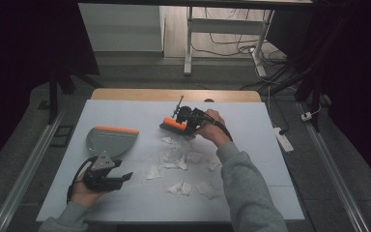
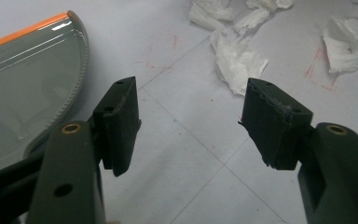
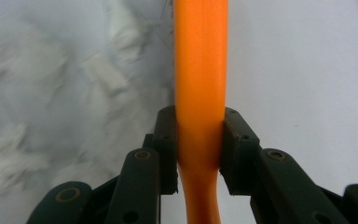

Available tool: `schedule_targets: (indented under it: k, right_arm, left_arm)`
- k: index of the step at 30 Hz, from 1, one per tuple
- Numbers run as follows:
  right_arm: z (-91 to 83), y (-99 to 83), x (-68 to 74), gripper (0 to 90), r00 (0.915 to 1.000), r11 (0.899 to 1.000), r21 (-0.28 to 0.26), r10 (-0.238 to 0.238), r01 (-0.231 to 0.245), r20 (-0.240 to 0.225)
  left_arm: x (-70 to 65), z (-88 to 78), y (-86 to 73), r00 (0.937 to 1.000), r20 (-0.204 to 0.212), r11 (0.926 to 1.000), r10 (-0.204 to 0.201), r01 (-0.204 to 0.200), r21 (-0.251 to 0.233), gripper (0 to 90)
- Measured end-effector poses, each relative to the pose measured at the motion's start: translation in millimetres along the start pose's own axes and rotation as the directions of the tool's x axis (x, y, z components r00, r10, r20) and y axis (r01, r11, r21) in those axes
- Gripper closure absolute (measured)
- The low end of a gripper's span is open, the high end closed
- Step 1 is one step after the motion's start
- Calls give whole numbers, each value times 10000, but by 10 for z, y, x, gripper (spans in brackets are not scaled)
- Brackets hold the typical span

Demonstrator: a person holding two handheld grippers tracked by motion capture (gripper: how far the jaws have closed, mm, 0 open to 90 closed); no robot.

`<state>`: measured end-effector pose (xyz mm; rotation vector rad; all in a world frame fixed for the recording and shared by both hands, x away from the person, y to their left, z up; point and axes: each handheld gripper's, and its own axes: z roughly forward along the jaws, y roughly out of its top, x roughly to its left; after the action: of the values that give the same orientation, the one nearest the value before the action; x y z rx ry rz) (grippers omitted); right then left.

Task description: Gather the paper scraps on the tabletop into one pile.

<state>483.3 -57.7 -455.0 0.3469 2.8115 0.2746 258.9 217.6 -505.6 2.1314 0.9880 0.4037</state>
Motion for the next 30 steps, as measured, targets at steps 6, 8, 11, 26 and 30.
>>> schedule_targets:
  k: [6,8,11,26,30]
  right_arm:
    - [-120,-51,259,710,9960,9973,181,-700,711,-546]
    - [-137,-77,314,711,9949,9963,175,-831,842,-564]
    - [-217,-204,421,710,9911,9947,-123,-1031,1025,-841]
    - [-458,-261,236,708,9989,9933,-1157,82,-28,460]
    - [-223,-44,175,709,9975,9981,-545,-232,269,668]
  left_arm:
    - [12,-7,-10,9999,-76,10000,-69,69,-9,378]
    - [15,-10,-13,9999,-91,10000,-74,74,3,378]
    - [19,-6,-16,9999,-96,9999,-114,114,-8,378]
    - [19,-2,-18,9998,-182,9999,-106,106,7,378]
    - [30,-6,-24,9998,-161,9999,-119,119,2,378]
